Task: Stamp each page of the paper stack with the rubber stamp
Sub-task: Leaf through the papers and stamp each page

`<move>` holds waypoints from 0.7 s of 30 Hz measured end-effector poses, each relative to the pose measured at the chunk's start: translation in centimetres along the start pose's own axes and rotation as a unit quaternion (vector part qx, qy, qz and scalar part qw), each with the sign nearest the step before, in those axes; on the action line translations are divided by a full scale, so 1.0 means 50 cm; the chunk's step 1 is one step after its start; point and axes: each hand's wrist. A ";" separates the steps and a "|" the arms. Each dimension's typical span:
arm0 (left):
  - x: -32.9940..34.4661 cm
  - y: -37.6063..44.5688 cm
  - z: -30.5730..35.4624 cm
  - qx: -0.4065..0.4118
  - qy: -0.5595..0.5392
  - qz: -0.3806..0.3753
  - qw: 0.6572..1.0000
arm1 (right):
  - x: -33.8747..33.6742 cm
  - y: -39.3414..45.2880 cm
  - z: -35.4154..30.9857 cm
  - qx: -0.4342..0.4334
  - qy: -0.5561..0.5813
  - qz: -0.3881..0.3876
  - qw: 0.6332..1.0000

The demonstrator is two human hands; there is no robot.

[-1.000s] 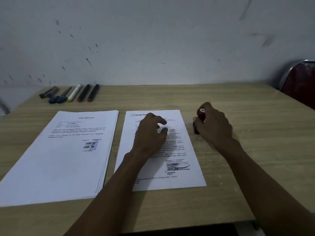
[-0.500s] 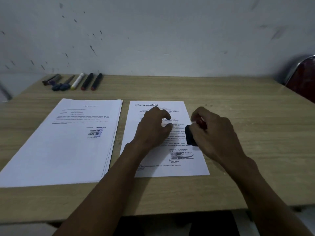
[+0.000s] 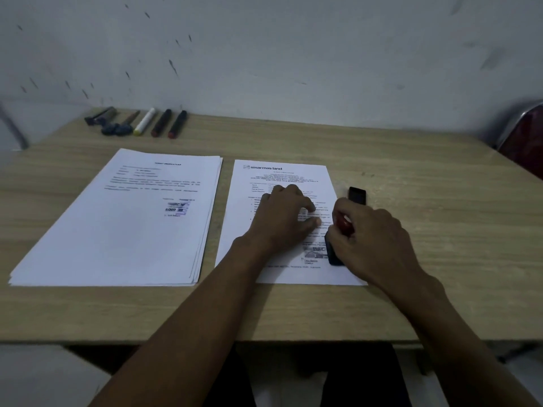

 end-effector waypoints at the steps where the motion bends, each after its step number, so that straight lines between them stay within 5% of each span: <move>1: 0.000 0.000 -0.001 0.000 -0.001 0.001 1.000 | 0.002 0.002 -0.001 -0.003 0.000 -0.006 1.000; 21: -0.002 0.002 -0.003 -0.001 0.005 -0.003 1.000 | 0.025 0.005 -0.018 0.022 -0.047 -0.009 0.999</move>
Point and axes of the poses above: each hand's wrist, its own y-axis towards the middle knuckle, its own x-axis out of the palm, z = x × y, and after that the axes turned 13 degrees about -x, right-handed
